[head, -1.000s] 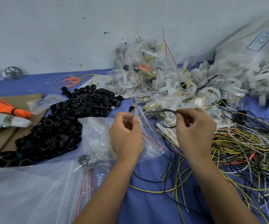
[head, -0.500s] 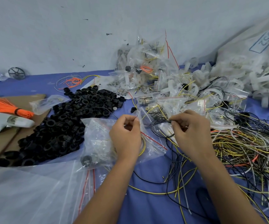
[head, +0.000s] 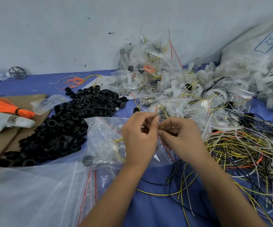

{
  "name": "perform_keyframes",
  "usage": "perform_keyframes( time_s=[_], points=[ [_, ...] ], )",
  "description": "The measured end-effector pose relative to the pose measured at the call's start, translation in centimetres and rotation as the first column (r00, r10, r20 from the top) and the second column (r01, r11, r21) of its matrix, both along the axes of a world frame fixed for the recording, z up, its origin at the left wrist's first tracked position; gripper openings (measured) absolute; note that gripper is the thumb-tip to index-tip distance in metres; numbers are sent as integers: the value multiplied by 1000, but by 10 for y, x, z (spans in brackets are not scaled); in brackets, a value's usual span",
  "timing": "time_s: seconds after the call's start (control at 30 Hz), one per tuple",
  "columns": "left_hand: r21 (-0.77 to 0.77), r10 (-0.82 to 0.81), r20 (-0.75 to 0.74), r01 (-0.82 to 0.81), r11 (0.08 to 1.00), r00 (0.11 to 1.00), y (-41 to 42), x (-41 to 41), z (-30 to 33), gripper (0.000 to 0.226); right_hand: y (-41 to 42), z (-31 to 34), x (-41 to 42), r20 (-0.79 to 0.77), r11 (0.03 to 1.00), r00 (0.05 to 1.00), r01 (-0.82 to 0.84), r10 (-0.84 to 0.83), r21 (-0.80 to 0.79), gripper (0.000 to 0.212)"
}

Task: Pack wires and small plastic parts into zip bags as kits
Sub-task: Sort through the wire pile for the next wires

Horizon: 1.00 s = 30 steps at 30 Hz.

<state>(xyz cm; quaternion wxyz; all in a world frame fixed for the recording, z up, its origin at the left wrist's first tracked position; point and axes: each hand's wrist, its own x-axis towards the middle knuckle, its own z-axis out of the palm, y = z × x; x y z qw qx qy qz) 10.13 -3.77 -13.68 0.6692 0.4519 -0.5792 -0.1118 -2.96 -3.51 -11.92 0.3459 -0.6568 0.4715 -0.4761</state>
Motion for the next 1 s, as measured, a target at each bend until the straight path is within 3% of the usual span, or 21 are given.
perform_keyframes(
  time_s=[0.13, 0.23, 0.33, 0.43, 0.5, 0.57, 0.63, 0.7, 0.73, 0.8, 0.9, 1.0],
  points=[
    [-55, -32, 105, 38, 998, 994, 3, -3, 2, 9, 0, -8, 8, 208, 996, 977, -58, 44, 61, 9],
    [-97, -36, 109, 46, 994, 993, 5, -3, 4, 8, 2, -10, 14, 282, 986, 957, -110, 70, 126, 20],
    [-134, -20, 153, 41, 990, 988, 6, -4, 4, 7, 4, -9, 13, 222, 946, 952, -257, 212, 198, 37],
    [-162, 3, 201, 30, 986, 980, 7, -5, 3, 7, 1, -8, 10, 179, 929, 948, -299, 263, 220, 33],
    [-154, -9, 231, 45, 987, 973, 7, -6, 2, 7, 0, -6, 11, 165, 952, 959, -258, 232, 162, 44],
    [-134, -33, 264, 70, 988, 964, 9, -6, 1, 4, -3, -7, 8, 27, 986, 986, -166, 165, 29, 56],
    [-110, -62, 282, 97, 989, 957, 10, -7, 0, 4, -6, -7, 5, -161, 992, 984, -86, 71, -90, 47],
    [-88, -83, 285, 113, 990, 955, 11, -8, -2, 6, -8, -12, 3, -190, 995, 981, -63, 48, -71, 41],
    [-78, -90, 283, 116, 990, 955, 11, -8, -2, 8, -8, -12, 5, -142, 997, 987, -76, 73, -15, 42],
    [-57, -101, 269, 121, 991, 958, 10, -7, -3, 9, -3, -9, 10, 135, 974, 980, -170, 150, 152, 43],
    [-12, -150, 210, 156, 988, 966, 8, -5, -5, 6, 0, -1, 15, 618, 857, 781, -374, 85, 355, 46],
    [17, -169, 180, 169, 985, 969, 6, -5, -7, 5, -4, -3, 15, 713, 810, 701, -437, 33, 392, 58]
  ],
)
